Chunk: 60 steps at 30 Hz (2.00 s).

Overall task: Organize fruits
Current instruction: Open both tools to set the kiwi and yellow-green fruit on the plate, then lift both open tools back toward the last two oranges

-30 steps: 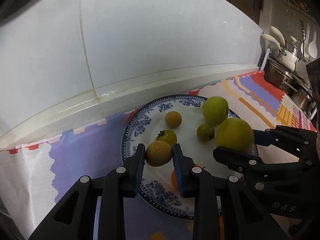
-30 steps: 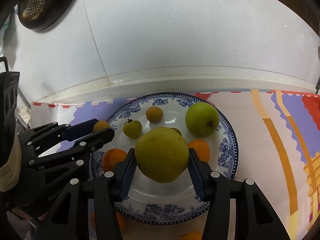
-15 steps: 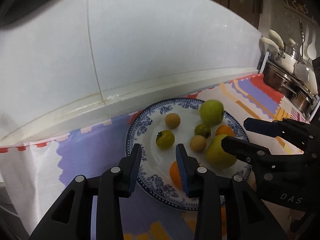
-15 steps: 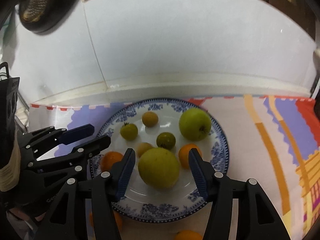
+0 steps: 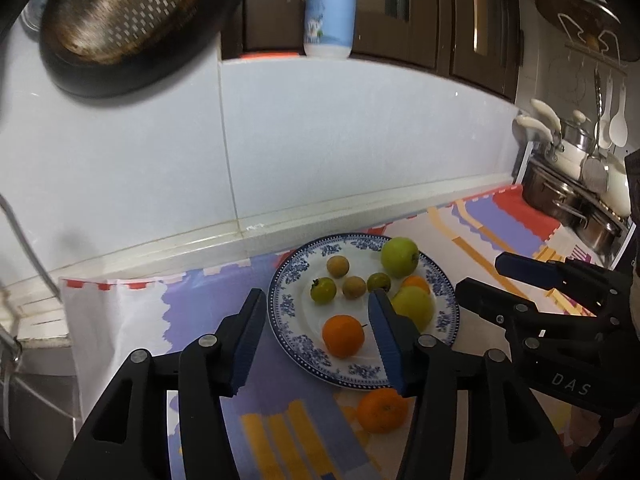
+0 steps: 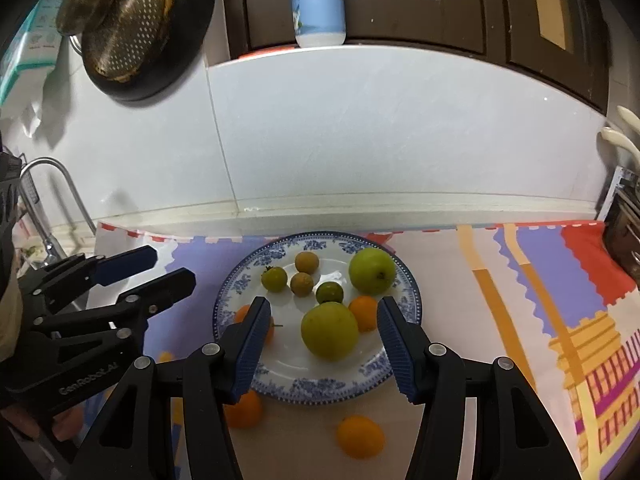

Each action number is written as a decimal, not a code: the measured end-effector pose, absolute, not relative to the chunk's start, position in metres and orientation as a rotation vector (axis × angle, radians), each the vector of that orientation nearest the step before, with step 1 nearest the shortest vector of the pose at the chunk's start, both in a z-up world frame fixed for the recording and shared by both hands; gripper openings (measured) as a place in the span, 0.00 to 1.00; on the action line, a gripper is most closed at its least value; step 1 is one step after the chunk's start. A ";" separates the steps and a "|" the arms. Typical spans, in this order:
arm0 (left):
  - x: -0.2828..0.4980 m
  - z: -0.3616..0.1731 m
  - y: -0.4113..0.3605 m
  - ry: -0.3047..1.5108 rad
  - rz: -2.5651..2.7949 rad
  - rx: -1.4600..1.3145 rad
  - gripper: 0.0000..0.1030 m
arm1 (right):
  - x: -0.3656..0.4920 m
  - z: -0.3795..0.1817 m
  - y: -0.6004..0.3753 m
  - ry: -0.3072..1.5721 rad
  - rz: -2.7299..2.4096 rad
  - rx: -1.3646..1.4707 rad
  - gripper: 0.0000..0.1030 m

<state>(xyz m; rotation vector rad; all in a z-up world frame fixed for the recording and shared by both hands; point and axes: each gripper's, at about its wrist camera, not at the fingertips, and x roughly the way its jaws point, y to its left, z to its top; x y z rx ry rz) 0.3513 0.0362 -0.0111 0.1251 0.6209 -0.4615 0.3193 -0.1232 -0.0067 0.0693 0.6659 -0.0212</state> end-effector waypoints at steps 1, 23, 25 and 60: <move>0.347 -0.009 0.038 0.615 -0.457 0.123 0.54 | 0.315 -0.005 -0.123 0.660 -0.019 0.068 0.55; 0.265 0.004 0.038 0.539 -0.402 0.153 0.74 | 0.241 0.012 -0.131 0.607 -0.031 0.037 0.66; 0.260 0.002 0.037 0.531 -0.409 0.163 0.75 | 0.236 0.009 -0.132 0.609 -0.032 0.031 0.66; 0.296 -0.100 0.000 0.787 -0.468 0.228 0.69 | 0.267 -0.082 -0.149 0.833 0.066 -0.002 0.55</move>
